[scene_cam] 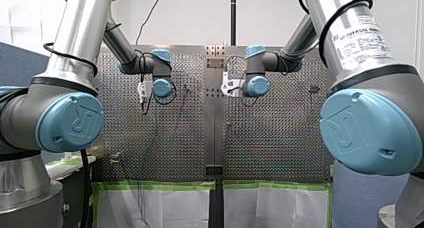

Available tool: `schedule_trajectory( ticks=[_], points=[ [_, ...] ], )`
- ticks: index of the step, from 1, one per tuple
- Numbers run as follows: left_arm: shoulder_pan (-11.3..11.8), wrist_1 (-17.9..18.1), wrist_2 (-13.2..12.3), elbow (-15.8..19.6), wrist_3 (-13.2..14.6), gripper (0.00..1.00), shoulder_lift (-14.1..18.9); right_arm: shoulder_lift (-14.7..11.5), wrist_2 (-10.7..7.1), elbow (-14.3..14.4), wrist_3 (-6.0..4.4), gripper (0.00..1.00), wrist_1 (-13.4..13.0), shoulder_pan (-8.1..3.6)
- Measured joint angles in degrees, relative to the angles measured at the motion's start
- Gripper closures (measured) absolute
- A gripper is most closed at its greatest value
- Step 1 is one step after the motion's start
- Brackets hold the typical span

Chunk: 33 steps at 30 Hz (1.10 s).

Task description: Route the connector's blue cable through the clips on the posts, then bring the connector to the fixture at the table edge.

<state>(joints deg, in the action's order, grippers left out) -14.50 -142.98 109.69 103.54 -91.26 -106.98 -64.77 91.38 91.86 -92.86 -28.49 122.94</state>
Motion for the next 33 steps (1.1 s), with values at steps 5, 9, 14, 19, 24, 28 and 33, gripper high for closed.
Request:
schedule_trajectory(
  ticks=[5,9,14,19,24,28,33],
  points=[
    [0.4,-0.1,-0.5,-0.2,0.0,1.0,-0.2,0.0,-0.1,0.0,-0.18,1.0,-0.3,-1.09],
    [0.8,-0.5,-1.1,-0.5,-0.1,1.0,-1.0,0.1,-1.06,-0.1,-0.47,1.0,-0.9,-2.34],
    [0.9,-1.1,-1.4,-1.4,0.0,1.0,-2.2,0.2,-2.0,-0.8,-0.56,1.0,-1.1,-3.43],
    [0.9,-1.5,-1.6,-2.9,0.0,1.0,-2.4,0.8,-3.02,-2.3,-0.55,1.0,-0.6,-4.05],
    [1.0,-2.3,-1.8,-4.5,-0.2,1.0,-2.5,2.3,-3.7,-4.3,-0.48,1.0,0.6,-4.19],
    [1.0,-2.6,-2.2,-5.5,-0.3,1.0,-2.5,3.7,-4.8,-6.1,-0.42,1.0,1.2,-4.21],
    [1.0,-3.4,-2.6,-6.8,-0.7,1.0,-2.5,5.6,-5.9,-8.3,-0.33,1.0,1.6,-4.22]
  ],
)
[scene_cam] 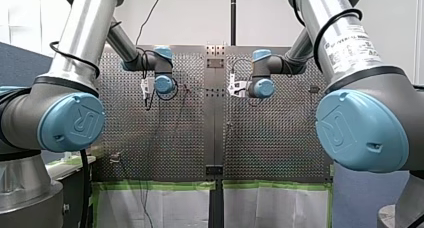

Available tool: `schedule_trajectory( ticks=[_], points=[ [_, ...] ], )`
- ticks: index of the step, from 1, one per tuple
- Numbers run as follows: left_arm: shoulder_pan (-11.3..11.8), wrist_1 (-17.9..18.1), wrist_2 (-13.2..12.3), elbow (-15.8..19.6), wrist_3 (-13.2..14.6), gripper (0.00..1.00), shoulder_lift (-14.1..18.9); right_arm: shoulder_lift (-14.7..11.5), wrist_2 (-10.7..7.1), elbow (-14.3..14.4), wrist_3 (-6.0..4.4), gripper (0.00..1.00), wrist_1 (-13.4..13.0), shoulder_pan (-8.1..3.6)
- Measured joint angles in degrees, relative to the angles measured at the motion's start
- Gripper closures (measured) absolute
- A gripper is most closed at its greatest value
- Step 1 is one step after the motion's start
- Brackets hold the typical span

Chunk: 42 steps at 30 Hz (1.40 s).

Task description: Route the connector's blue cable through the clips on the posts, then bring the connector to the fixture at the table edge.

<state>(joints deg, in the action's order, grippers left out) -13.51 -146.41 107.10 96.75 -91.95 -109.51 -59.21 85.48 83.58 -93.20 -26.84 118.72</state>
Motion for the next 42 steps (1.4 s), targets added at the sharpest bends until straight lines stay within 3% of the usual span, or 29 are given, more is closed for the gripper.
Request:
schedule_trajectory(
  ticks=[12,25,27,29,30,31,32,33,34,36,42],
  points=[
    [0.4,-0.7,-0.1,-0.5,-0.9,1.0,0.0,2.5,-2.48,-5.1,0.01,1.0,0.8,-0.49],
    [0.5,-2.8,-0.1,-2.4,-0.6,1.0,-3.3,2.7,-2.59,-5.7,0.1,1.0,1.4,-0.68],
    [0.6,-2.7,-0.1,-2.6,-0.9,0.96,-3.4,2.7,-2.56,-5.8,0.1,1.0,1.4,-0.7],
    [0.7,-2.6,0.0,-2.7,-1.1,0.72,-3.5,2.7,-2.55,-5.8,0.11,1.0,1.4,-0.71],
    [0.7,-2.5,-0.1,-2.7,-1.3,0.54,-3.5,2.7,-2.56,-5.9,0.11,1.0,1.4,-0.71],
    [0.7,-2.4,-0.1,-2.7,-1.4,0.54,-3.5,2.7,-2.56,-5.9,0.11,1.0,1.4,-0.72],
    [0.7,-2.4,-0.1,-2.7,-1.6,0.43,-3.5,2.7,-2.57,-5.9,0.1,1.0,1.5,-0.72],
    [0.7,-2.4,-0.3,-2.7,-1.7,0.43,-3.5,2.7,-2.58,-5.9,0.11,1.0,1.5,-0.72],
    [0.7,-2.3,-0.4,-2.7,-1.8,0.31,-3.5,2.7,-2.58,-5.9,0.11,1.0,1.5,-0.72],
    [0.7,-2.3,-0.6,-2.7,-2.1,0.17,-3.5,2.7,-2.59,-5.9,0.1,1.0,1.5,-0.72],
    [0.5,-2.6,0.4,-2.7,-2.8,0.0,-3.5,2.8,-2.59,-5.9,0.1,1.0,1.8,-0.72]
  ],
)
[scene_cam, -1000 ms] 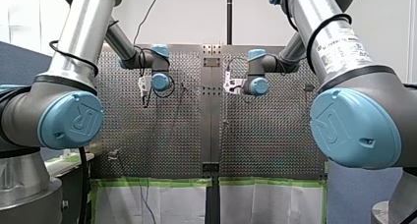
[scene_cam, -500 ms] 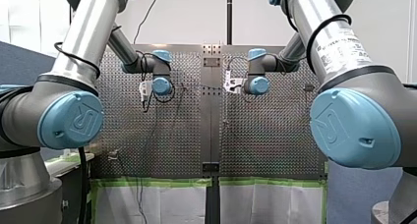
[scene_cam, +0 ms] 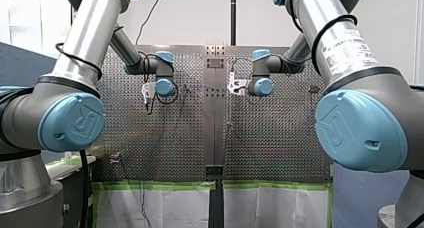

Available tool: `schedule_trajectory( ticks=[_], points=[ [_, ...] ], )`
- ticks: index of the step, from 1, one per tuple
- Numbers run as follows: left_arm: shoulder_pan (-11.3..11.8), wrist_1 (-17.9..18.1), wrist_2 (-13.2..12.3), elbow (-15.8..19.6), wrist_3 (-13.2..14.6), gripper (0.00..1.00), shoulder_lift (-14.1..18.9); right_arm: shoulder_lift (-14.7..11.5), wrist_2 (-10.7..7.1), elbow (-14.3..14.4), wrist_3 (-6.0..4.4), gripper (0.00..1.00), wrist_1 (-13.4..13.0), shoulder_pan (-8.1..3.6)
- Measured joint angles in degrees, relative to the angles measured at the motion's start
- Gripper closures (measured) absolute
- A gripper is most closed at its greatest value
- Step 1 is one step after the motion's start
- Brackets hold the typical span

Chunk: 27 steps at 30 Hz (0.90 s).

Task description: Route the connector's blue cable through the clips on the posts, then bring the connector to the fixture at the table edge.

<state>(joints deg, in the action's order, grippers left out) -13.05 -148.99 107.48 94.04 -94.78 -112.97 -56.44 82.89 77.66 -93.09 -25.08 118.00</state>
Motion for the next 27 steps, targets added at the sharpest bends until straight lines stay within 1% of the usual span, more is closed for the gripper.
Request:
schedule_trajectory(
  ticks=[3,7,13,18,21,24,27],
  points=[
    [0.1,-0.4,0.1,0.0,-0.8,0.0,0.0,0.0,0.0,0.0,0.0,1.0,0.1,-0.03],
    [0.2,-1.5,0.4,0.0,-1.2,0.0,0.0,0.0,0.0,0.0,0.0,1.0,0.3,-0.04],
    [0.0,-4.1,2.1,0.3,-1.2,0.0,0.1,0.0,0.03,0.0,0.0,1.0,0.8,-0.05],
    [-0.9,-6.7,0.8,0.4,-0.2,0.0,0.2,0.0,0.06,0.0,0.0,1.0,1.2,-0.07],
    [-1.2,-7.8,0.9,1.1,-0.5,0.0,0.8,0.0,0.07,0.0,0.0,1.0,1.5,-0.05],
    [-1.2,-7.2,1.0,2.4,-1.7,0.0,2.2,0.0,0.08,0.0,0.0,1.0,1.7,-0.05],
    [-1.2,-6.0,0.2,3.9,-3.2,0.0,3.7,0.0,0.11,0.0,0.01,1.0,1.8,0.03]
  ],
)
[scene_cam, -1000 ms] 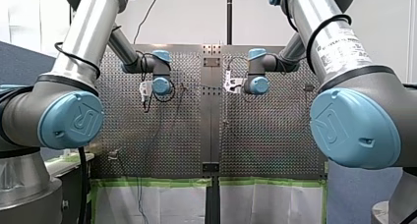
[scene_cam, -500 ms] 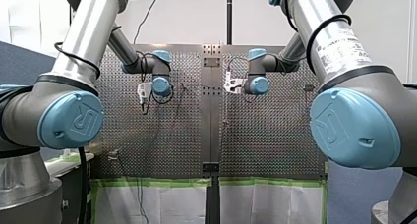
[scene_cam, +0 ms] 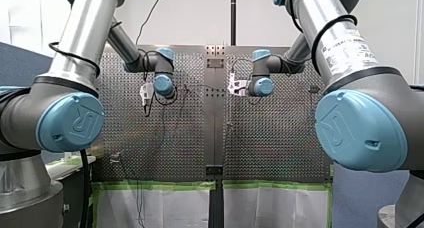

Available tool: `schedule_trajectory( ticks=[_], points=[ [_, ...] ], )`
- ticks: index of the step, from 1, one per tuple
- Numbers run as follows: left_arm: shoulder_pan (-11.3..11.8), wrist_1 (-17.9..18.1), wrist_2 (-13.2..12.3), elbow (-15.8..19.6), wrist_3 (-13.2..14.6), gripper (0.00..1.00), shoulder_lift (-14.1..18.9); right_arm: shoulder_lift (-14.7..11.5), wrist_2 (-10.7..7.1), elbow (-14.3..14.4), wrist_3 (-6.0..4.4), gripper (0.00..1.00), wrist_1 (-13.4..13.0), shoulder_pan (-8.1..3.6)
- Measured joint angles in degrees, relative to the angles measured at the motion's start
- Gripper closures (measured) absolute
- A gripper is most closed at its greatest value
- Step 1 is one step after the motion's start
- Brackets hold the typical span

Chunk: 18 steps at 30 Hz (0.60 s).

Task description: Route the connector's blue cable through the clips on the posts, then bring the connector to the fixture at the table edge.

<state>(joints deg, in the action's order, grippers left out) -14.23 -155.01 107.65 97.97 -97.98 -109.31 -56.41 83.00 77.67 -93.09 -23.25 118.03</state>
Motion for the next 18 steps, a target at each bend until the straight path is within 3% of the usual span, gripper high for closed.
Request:
schedule_trajectory(
  ticks=[12,18],
  points=[
    [-0.4,4.6,-3.8,5.2,-5.0,0.0,5.2,0.0,0.1,0.0,0.0,1.0,0.9,0.23],
    [-0.8,6.2,-6.4,7.9,-5.5,0.0,7.9,0.0,0.08,0.0,0.0,1.0,0.8,0.2]
  ],
)
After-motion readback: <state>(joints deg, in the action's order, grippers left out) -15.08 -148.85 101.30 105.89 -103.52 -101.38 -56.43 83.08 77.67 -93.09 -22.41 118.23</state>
